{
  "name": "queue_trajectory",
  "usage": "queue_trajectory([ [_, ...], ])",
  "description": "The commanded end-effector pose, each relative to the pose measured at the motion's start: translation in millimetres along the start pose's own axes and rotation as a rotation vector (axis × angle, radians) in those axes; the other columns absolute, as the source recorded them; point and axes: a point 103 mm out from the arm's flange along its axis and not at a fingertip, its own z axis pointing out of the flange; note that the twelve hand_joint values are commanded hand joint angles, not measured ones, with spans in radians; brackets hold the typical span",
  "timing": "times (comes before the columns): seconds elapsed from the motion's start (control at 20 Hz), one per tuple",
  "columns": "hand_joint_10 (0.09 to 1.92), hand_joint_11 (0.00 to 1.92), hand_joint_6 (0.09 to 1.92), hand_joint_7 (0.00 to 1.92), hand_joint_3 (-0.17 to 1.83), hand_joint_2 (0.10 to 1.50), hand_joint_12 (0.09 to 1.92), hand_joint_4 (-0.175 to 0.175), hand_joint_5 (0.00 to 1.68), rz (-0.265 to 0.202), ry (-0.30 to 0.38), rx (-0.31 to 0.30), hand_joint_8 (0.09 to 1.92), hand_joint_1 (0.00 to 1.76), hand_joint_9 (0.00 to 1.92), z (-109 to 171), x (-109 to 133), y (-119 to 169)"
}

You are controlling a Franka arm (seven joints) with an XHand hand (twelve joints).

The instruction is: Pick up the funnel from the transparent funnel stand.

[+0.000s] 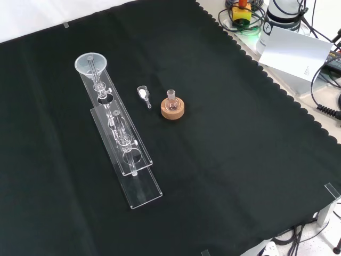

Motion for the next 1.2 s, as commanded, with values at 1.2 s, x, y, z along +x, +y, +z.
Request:
queue_trajectory([
  [1.2, 0.65, 0.0, 0.09, 0.0, 0.45, 1.17, 1.36, 0.018, 0.12, 0.085, 0.004, 0.025, 0.16, 0.0, 0.06, 22.6, -48.8, 58.6],
])
